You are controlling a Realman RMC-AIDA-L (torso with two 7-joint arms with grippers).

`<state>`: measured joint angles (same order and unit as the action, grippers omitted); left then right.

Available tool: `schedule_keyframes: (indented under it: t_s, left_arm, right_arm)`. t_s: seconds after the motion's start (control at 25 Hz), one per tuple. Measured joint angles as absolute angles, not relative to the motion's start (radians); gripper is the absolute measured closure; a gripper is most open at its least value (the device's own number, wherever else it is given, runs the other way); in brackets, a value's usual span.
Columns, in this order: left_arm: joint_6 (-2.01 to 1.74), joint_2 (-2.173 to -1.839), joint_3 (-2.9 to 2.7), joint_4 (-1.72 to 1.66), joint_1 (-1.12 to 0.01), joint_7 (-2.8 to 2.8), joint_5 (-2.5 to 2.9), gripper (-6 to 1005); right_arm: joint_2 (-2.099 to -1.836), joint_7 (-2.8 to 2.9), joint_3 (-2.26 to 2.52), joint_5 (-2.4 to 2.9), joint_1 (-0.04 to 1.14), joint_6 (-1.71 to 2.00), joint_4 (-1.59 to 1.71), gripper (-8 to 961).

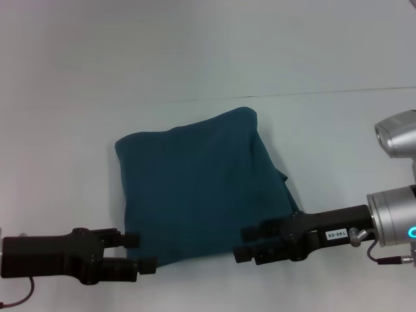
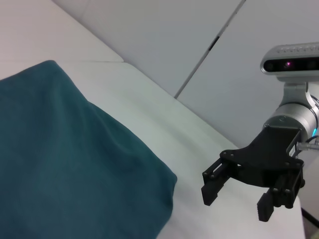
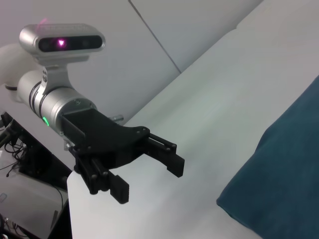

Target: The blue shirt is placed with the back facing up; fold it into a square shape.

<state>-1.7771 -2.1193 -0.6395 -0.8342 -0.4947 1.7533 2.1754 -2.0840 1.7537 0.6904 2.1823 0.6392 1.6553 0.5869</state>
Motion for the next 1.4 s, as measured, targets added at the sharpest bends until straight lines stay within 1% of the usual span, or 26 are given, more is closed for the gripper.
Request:
schedule_keyframes:
  t_s: [0.16, 0.2, 0.4, 1.4]
  left_arm:
    - [-1.760, -2.125, -0.640, -0.831, -0.489, 1.717, 2.173, 148]
    - [-1.749, -2.131, -0.644, -0.826, -0.489, 1.700, 2.175, 148]
    - [-1.734, -2.141, -0.651, -0.819, -0.492, 1.690, 2.176, 148]
    - [-1.723, -2.143, -0.665, -0.804, -0.495, 1.698, 2.172, 148]
  right_arm:
    - [-2.085, 1.753, 0.700, 2.182, 0.643, 1.651, 0.578, 227]
    - [-2.086, 1.753, 0.700, 2.182, 0.643, 1.651, 0.576, 227]
    - [-2.086, 1.753, 0.697, 2.183, 0.645, 1.650, 0.571, 227]
    - [-2.086, 1.759, 0.699, 2.183, 0.641, 1.649, 0.569, 227]
